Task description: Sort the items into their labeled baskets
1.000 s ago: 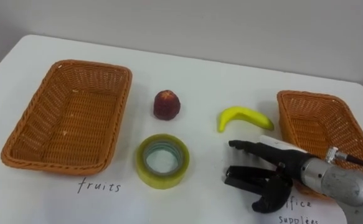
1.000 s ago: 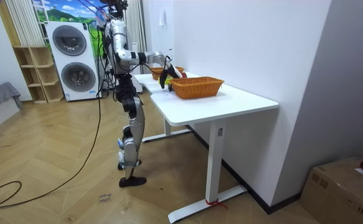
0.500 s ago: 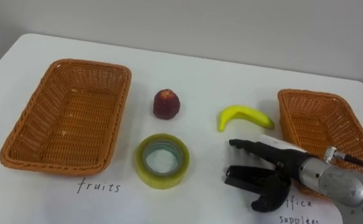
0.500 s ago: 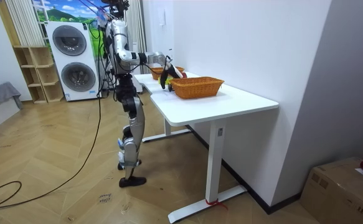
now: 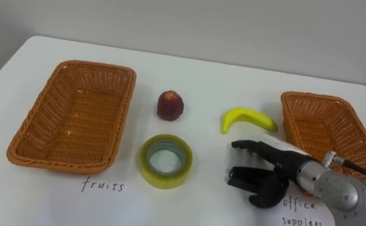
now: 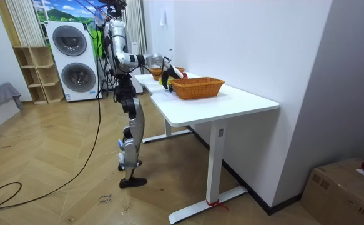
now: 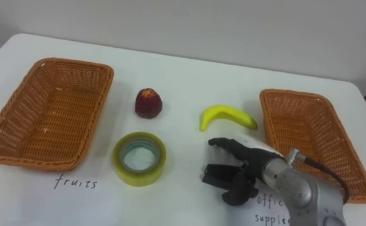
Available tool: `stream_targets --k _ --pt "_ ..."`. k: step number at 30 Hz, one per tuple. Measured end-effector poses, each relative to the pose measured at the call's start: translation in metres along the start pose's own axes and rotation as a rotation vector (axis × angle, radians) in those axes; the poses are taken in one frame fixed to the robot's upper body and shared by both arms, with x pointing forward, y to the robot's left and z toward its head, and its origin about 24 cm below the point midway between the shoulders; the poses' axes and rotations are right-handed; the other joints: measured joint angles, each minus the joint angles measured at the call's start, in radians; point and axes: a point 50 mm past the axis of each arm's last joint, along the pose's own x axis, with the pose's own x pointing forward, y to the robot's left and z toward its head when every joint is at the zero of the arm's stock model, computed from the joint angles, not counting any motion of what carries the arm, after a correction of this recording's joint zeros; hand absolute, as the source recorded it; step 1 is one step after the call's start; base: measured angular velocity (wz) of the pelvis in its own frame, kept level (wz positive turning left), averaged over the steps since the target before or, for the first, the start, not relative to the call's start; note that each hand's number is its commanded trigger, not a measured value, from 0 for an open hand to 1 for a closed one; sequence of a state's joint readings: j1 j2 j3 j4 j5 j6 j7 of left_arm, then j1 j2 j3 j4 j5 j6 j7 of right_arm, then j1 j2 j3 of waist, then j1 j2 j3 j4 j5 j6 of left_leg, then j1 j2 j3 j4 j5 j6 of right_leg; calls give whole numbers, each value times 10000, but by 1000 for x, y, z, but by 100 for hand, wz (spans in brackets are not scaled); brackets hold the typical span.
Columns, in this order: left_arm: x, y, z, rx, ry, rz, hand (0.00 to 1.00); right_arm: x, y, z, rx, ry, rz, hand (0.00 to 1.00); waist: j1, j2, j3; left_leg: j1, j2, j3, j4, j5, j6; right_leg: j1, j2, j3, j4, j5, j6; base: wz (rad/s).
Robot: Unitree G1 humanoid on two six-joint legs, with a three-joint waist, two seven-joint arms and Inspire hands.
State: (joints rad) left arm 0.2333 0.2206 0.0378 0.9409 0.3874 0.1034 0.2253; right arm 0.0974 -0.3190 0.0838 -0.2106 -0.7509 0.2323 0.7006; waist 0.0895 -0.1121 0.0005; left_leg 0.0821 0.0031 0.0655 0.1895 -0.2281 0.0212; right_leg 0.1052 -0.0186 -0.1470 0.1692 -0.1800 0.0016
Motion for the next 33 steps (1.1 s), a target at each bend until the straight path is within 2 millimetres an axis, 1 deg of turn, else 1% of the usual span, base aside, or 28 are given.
stream_targets --k 5,22,26,28,31,33 --pt "0 0 0 -5 -4 2 0 0 1 0 -15 7 -92 100 1 43 -18 5 -2 -19 8 0 -1 16 -3 -31 -8 0 0 2" --pt "0 0 2 -17 -63 18 0 0 4 2 219 -293 -62 100 -27 70 0 7 0 -33 -67 0 -1 1 2 -17 -8 0 0 0" --pt "0 0 2 -28 -116 65 0 0 3 3 172 -392 -75 100 -26 61 4 7 2 21 -84 0 -2 -39 10 61 -8 0 0 -3" --pt "0 0 2 -40 -132 130 0 0 2 4 158 -425 -104 100 -62 61 7 -2 -1 36 -86 0 -1 -59 7 72 -6 0 0 -3" --pt "0 2 3 -88 -267 479 0 -1 0 6 99 -541 -213 100 -127 60 31 -42 -3 28 -145 0 0 -106 5 68 2 0 0 0" --pt "0 3 4 -111 -353 657 0 -4 -4 12 -29 -806 -435 100 -223 67 36 -42 -1 29 -187 5 -3 -142 9 69 1 0 0 0"
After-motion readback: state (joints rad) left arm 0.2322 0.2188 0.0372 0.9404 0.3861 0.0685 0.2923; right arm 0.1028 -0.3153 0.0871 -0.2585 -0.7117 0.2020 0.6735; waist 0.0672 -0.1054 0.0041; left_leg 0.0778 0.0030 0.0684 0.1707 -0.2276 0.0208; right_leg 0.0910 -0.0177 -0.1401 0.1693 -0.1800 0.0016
